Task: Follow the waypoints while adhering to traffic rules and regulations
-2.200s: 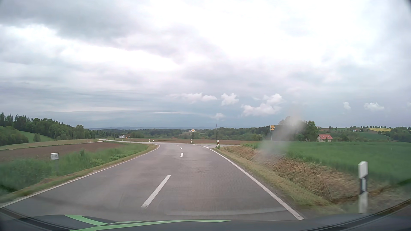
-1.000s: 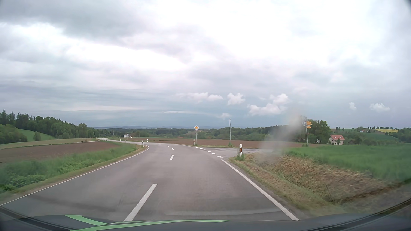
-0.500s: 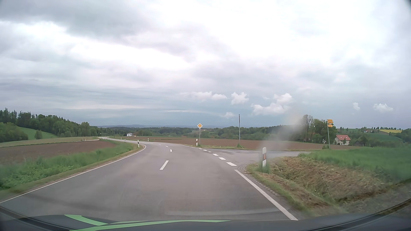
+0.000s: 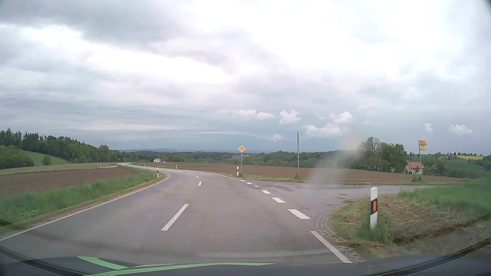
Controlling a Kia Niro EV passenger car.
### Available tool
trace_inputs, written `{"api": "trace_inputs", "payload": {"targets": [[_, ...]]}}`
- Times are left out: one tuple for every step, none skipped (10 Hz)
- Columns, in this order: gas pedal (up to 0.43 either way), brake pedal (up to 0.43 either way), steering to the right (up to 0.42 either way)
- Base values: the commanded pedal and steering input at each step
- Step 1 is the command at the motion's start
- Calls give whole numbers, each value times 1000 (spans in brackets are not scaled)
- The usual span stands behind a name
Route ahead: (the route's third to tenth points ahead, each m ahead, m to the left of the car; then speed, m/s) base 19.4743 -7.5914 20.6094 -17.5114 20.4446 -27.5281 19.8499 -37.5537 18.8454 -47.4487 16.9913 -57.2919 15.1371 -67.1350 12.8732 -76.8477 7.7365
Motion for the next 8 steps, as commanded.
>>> {"api": "trace_inputs", "payload": {"targets": [[0, 311, 4], [0, 311, 4], [0, 305, 13], [0, 299, 40], [0, 287, 76], [0, 280, 120], [0, 268, 157], [0, 256, 184]]}}
